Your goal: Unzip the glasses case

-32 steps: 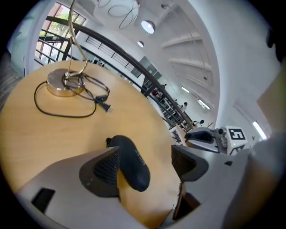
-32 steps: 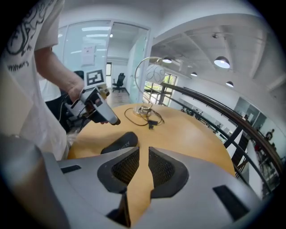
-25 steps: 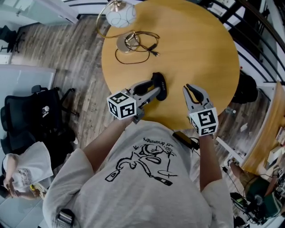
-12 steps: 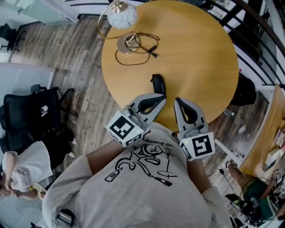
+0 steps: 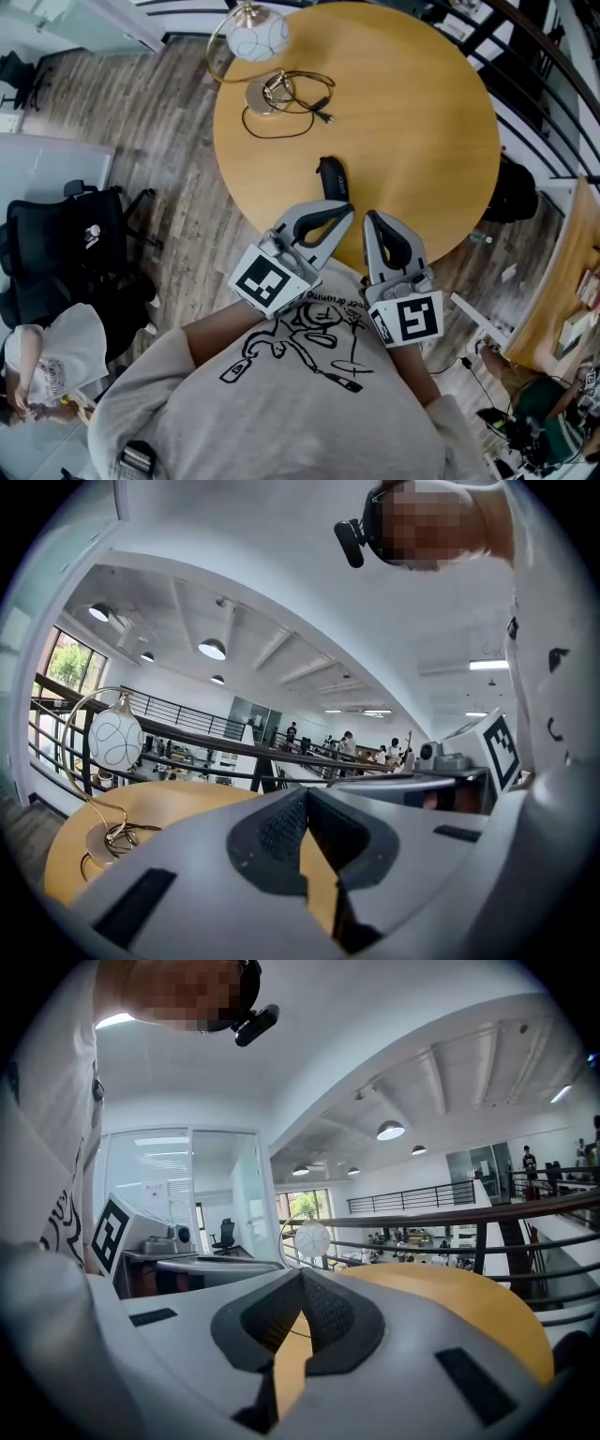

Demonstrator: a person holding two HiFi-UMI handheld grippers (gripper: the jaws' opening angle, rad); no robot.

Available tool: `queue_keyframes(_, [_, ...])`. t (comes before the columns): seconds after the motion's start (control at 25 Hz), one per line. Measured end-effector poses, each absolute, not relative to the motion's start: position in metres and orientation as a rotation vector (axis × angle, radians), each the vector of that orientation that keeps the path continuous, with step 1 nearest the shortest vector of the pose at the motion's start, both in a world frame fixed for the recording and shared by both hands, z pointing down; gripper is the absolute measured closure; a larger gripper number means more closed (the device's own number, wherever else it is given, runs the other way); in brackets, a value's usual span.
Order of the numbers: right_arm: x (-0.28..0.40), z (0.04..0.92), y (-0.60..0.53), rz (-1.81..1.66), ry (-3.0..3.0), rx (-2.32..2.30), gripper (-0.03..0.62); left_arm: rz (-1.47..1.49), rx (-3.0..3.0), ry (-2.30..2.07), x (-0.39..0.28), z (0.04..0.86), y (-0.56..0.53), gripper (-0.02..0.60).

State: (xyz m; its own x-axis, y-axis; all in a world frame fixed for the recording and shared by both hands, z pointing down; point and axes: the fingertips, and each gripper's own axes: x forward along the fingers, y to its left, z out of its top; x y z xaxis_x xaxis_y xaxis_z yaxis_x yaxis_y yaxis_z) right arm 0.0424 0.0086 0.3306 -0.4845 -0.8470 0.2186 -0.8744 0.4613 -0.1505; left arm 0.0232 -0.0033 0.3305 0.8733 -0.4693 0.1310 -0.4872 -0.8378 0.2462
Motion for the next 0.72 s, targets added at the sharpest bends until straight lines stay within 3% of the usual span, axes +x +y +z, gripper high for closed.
queue_keyframes(0.72, [0.0416, 0.3289, 0.0122, 0.364, -2.588, 1.553, 0.572, 0.115, 2.764, -0.676, 0.0267, 0.3381, 0.0047, 0.574])
